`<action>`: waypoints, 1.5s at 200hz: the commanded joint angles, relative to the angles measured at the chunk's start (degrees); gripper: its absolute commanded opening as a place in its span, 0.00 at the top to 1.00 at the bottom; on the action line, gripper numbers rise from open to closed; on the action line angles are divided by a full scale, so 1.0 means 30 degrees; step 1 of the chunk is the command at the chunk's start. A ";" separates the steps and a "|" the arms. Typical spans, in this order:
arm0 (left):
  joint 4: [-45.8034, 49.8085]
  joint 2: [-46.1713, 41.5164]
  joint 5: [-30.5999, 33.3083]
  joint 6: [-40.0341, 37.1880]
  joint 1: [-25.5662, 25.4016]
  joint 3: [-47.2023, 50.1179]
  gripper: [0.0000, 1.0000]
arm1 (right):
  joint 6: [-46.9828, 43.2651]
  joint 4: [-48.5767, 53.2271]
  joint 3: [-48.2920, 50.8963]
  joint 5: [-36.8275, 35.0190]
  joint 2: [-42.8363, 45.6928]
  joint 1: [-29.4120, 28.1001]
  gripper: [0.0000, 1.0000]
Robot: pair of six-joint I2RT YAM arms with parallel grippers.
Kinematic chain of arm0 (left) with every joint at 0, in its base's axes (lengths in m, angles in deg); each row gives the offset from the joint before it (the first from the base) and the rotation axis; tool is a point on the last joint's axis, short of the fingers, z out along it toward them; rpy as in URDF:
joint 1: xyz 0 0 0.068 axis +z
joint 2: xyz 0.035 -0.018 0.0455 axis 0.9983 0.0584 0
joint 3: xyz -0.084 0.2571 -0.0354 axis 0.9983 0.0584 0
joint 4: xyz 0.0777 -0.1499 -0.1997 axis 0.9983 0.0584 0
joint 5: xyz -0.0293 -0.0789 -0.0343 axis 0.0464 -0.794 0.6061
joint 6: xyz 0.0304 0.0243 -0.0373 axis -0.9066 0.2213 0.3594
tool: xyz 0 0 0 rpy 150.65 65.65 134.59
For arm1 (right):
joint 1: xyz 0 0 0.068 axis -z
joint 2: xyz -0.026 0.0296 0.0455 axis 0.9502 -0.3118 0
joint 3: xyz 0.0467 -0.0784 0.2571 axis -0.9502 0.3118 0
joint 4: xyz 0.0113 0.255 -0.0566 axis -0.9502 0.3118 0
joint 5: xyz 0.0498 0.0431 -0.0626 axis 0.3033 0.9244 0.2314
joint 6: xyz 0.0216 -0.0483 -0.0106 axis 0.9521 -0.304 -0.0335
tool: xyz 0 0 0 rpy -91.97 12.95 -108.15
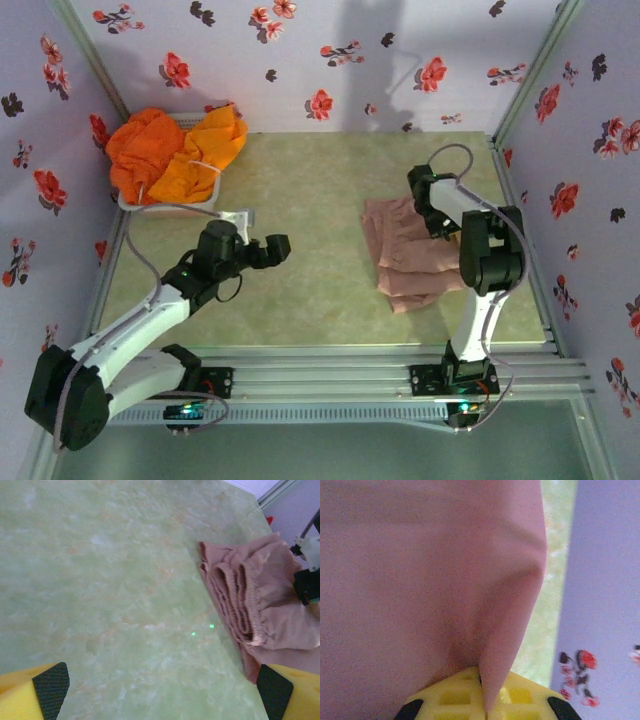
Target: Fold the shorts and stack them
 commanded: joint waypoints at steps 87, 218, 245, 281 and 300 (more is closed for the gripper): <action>0.2820 -0.3619 0.2118 -0.1264 0.0676 0.0022 0.01 | -0.0473 0.0057 -0.0131 -0.5752 0.1065 0.3501 0.90; 0.4992 -0.3366 0.7590 -0.2216 0.4090 -0.3984 0.01 | 0.6142 -0.8617 0.6584 1.5546 1.5355 0.4471 0.01; 0.5677 -0.0989 0.6612 -0.3104 0.6750 -0.6700 0.01 | 0.6801 -0.9355 0.8249 1.6927 1.6599 0.4469 0.01; 0.8250 0.4190 0.5296 -0.4228 0.8846 -1.1846 0.01 | 0.7440 -1.0743 1.0769 1.8890 1.8204 0.4471 0.01; 0.9287 0.7043 0.4848 -0.5050 0.9518 -1.4367 0.01 | 0.7841 -1.1244 1.1793 1.9628 1.8919 0.4447 0.01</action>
